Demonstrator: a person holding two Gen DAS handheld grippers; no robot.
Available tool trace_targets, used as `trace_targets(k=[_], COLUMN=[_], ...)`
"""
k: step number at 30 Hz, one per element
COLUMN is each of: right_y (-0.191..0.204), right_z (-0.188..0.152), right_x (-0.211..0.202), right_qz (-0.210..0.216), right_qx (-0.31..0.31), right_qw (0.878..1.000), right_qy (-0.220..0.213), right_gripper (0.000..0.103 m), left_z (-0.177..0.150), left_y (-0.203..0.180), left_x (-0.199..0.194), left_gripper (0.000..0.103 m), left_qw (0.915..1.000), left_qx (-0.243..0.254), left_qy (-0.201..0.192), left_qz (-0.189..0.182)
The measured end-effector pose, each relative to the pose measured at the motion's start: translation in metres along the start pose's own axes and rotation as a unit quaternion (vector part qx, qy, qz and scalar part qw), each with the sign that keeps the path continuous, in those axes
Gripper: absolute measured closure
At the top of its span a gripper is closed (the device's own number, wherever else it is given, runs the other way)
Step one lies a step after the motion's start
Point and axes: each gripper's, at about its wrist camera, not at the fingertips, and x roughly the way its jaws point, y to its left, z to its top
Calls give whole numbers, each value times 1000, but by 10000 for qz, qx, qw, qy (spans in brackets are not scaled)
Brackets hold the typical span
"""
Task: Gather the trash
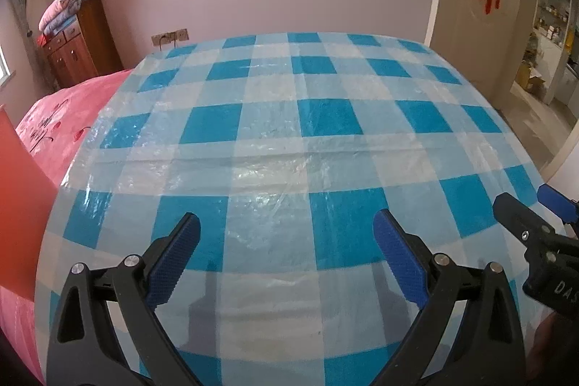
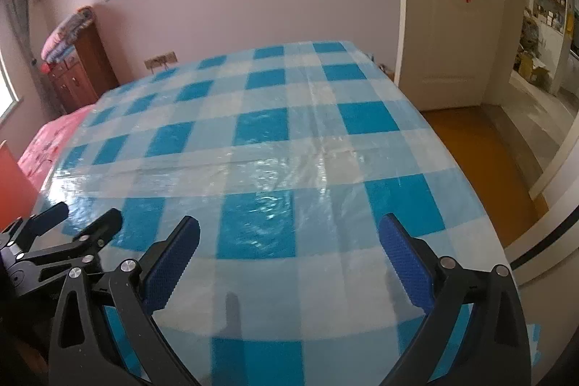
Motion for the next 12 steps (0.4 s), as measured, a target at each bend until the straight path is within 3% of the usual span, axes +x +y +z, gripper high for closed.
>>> trace_targets(k=[7,12], right_y=[-4,6], right_z=[16,16], right_x=[32,47], right_qz=[25,-41], right_qx=[43,-188], right_qw=[9987,9976], right_qy=[512,661], right_gripper=[5,4], left_z=[7,8], left_y=[-4,-3], left_x=[26,28], left_gripper=[6,6], left_qw=[9985,9988], left_qx=[-111,-242], left_qy=[522,417], left_qz=[87,106])
